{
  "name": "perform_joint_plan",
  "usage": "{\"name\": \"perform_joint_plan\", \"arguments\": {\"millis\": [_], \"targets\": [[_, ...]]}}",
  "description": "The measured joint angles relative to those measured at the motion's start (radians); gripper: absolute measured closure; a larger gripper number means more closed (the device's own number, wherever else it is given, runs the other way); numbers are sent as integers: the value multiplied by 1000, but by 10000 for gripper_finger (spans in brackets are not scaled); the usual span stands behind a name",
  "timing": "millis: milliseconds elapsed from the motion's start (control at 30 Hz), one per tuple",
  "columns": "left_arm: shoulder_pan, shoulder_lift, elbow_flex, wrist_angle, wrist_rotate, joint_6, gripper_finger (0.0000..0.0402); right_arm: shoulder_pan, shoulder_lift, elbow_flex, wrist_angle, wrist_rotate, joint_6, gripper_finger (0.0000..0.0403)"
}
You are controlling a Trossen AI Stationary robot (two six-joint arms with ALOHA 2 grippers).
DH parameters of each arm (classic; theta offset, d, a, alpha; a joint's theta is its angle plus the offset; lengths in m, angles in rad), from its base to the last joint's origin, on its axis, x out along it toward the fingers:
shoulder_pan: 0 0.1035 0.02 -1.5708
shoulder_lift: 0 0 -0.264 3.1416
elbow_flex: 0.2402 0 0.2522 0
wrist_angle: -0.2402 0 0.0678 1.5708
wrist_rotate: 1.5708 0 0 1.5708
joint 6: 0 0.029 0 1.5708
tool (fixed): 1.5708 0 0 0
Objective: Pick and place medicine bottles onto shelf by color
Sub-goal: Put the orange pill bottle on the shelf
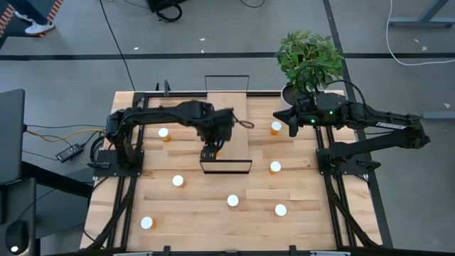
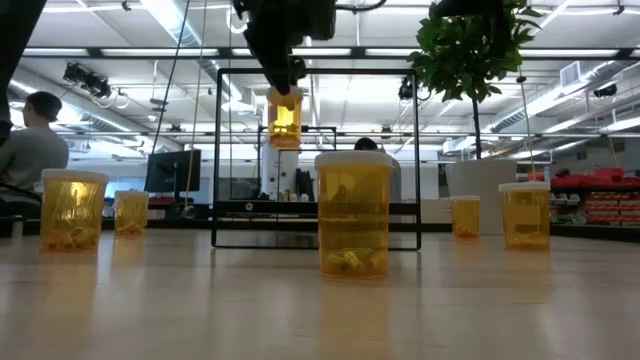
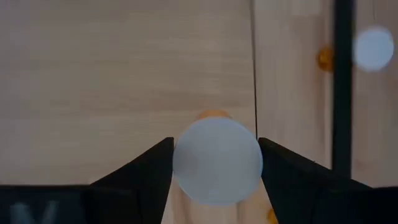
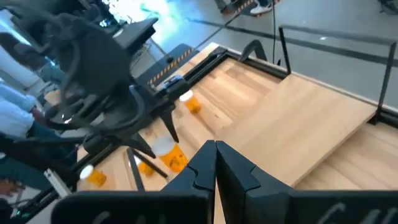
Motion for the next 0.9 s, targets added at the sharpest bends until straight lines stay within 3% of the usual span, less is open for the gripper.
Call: {"name": "perform_joint_plan", "arguments": {"millis": [233, 467, 900], "targets": [[-14, 0, 0, 1, -108, 344, 179, 0, 0, 0, -24, -62, -39, 387], [19, 0, -47, -1, -110, 758, 178, 0, 0, 0, -24, -101, -68, 387], [10, 0, -129, 38, -59, 1064, 183, 0, 0, 0, -24, -106, -122, 387]]}}
